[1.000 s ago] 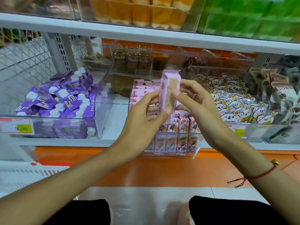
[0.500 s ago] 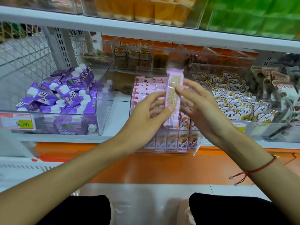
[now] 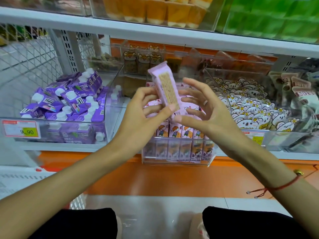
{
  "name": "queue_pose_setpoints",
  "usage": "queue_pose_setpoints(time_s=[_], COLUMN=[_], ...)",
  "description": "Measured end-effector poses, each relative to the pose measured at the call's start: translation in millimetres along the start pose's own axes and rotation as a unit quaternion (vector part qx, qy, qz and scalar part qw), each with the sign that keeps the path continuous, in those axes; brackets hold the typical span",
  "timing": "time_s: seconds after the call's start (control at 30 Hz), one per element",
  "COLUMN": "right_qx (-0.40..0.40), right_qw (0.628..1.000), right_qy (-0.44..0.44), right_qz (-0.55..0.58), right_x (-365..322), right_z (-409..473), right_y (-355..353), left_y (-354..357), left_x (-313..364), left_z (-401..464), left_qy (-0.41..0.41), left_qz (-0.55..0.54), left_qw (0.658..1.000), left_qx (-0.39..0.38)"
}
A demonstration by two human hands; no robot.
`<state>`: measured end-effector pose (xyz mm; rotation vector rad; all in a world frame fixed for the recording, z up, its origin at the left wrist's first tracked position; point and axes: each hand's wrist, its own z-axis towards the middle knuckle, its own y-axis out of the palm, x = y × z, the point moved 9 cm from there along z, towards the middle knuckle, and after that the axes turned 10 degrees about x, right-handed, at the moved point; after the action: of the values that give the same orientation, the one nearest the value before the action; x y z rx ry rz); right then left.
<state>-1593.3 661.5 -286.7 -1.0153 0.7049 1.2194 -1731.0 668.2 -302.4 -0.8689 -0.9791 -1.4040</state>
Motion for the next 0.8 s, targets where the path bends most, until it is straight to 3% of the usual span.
queue_pose_setpoints(time_s=[0.23, 0.33, 0.43, 0.57, 0.8], right_qx=[0.013, 0.015, 0.043, 0.035, 0.067], right_qw=[0.999, 0.997, 0.988, 0.979, 0.984], right_qy=[-0.001, 0.049, 0.115, 0.13, 0.123], right_qz=[0.032, 0.054, 0.095, 0.152, 0.107], right_x=[-3.1, 9.2, 25.1, 27.8, 33.0], right_z=[-1.3, 0.8, 3.1, 4.1, 8.9], right_y=[3.0, 1.3, -3.8, -3.7, -1.7], left_y=[-8.1, -7.7, -9.1, -8.4, -13.5], left_x=[10.9, 11.2, 13.0, 13.3, 7.5], left_z=[3.9, 6.1, 6.4, 4.8, 6.9], left_qy=[0.015, -0.003, 0.018, 0.046, 0.05], left_qz=[-0.026, -0.057, -0.02, 0.006, 0.007], left_qw=[0.999, 0.998, 1.0, 0.999, 0.998], left_qx=[0.031, 0.005, -0.004, 0.002, 0.028])
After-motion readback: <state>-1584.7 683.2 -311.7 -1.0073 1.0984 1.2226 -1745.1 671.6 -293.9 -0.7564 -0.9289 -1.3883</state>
